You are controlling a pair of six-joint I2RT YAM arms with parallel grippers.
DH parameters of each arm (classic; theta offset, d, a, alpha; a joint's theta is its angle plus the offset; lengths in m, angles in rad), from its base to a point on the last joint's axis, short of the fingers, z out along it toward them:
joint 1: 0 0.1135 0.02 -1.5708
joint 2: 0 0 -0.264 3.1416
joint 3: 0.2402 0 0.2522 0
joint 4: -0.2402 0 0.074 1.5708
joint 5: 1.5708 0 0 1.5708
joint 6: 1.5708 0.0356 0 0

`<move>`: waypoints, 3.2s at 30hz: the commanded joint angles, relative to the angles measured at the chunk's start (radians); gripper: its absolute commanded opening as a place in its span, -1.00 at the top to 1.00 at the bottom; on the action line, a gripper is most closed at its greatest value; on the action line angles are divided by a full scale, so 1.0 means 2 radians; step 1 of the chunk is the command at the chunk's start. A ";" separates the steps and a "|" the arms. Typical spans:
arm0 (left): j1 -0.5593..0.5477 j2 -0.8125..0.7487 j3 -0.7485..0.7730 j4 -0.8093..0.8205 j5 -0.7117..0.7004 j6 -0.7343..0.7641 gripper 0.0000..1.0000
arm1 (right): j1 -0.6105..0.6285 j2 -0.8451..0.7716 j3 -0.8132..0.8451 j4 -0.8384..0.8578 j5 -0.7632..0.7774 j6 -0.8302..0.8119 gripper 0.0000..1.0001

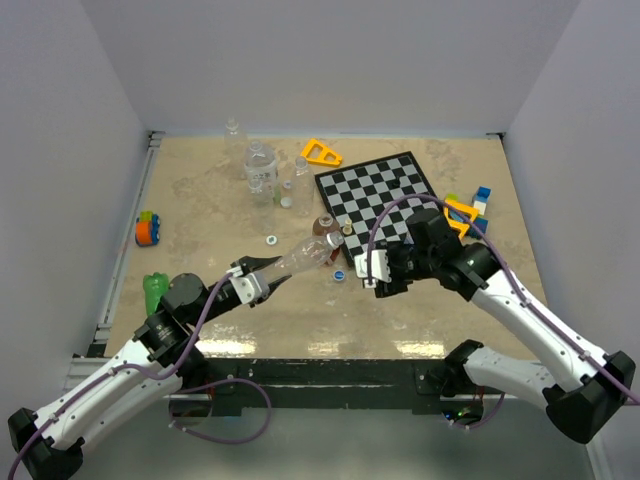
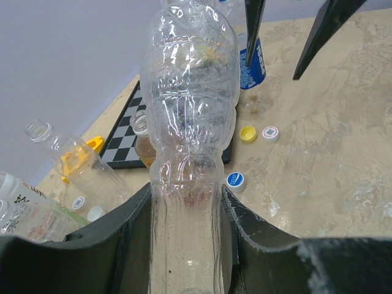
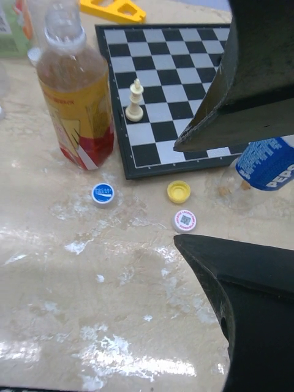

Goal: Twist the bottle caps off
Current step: Place the bottle cap at the center of the board, then place the plastic bottle at the center of the board.

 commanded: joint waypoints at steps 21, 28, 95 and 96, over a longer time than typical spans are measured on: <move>0.002 0.097 0.029 0.205 0.102 -0.145 1.00 | -0.086 0.046 0.276 -0.168 -0.317 0.054 -0.33; 0.002 0.128 0.037 0.240 0.106 -0.164 1.00 | -0.099 0.049 0.265 -0.133 -0.337 0.106 -0.40; -0.030 0.030 0.101 -0.105 -0.135 -0.052 -1.00 | -0.289 0.053 0.381 -0.001 -0.178 0.292 0.57; -0.030 0.029 0.092 -0.101 -0.147 -0.053 -1.00 | -0.290 0.059 0.391 -0.005 -0.165 0.292 0.57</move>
